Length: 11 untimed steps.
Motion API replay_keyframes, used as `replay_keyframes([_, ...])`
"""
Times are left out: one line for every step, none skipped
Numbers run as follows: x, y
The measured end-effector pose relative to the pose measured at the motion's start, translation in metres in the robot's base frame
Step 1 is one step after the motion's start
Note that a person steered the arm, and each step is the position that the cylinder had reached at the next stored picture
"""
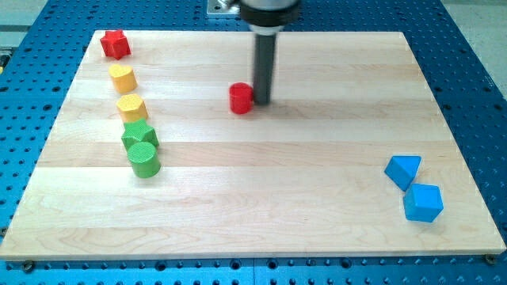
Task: Place the red circle at the bottom right of the red star
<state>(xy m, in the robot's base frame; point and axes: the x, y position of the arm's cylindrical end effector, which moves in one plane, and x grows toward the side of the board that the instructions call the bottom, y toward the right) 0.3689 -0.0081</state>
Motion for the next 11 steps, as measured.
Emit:
replay_keyframes([0.012, 0.023])
replay_keyframes([0.020, -0.024])
replay_keyframes([-0.001, -0.079])
replay_keyframes([0.007, -0.068])
replay_keyframes([0.042, -0.066])
replay_keyframes([0.026, -0.110])
replay_keyframes([-0.008, -0.110])
replay_keyframes([-0.042, -0.111])
replay_keyframes([-0.065, -0.121])
replay_keyframes([-0.044, -0.125])
replay_keyframes([-0.063, -0.161])
